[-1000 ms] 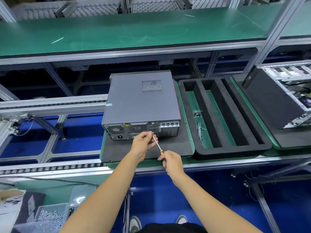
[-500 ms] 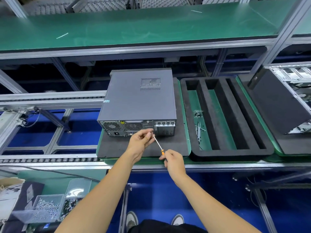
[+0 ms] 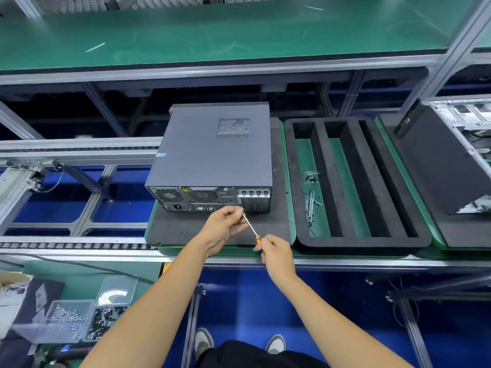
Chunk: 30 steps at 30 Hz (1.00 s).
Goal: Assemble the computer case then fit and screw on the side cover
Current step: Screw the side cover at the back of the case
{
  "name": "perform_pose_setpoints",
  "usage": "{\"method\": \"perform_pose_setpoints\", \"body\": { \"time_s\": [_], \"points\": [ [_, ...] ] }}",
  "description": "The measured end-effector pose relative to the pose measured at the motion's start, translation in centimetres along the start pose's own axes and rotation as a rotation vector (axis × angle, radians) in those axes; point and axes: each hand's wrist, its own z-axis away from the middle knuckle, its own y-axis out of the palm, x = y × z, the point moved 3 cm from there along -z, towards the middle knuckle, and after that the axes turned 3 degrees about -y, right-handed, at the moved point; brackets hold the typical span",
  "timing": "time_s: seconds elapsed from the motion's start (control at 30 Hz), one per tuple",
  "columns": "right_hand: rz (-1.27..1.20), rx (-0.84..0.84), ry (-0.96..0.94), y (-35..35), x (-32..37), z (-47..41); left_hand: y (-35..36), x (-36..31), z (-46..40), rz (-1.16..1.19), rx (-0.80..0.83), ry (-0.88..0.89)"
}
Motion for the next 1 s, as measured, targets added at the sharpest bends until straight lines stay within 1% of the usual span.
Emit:
{"method": "perform_pose_setpoints", "body": {
  "time_s": [0.07,0.13,0.3,0.43,0.77,0.87,1.0],
  "points": [
    [-0.002,-0.006,-0.001,-0.3,0.1,-0.2,0.3,-0.1,-0.2,0.015,0.009,-0.033],
    [-0.054,0.001,0.022,-0.4,0.3,-0.3,0.9,-0.2,-0.4,0.045,0.012,-0.074],
    [-0.176,-0.019,0.083,0.5,0.4,0.1,3.1,0.1,-1.3,0.132,-0.069,-0.115],
    [-0.21,-0.058,0.081,0.6,0.6,-0.1,5.0,0.2,-2.0,0.181,-0.127,-0.137],
    [-0.268,-0.128,0.061,1.2,2.1,-1.4,6.3,-1.4,-3.1,0.136,-0.125,-0.113],
    [-0.277,-0.143,0.074,1.6,2.3,-1.6,6.4,-1.9,-3.5,0.096,-0.114,-0.107],
    [-0.268,-0.155,0.105,1.7,2.4,-1.9,6.4,-1.9,-3.7,0.091,-0.144,-0.104]
  ]
}}
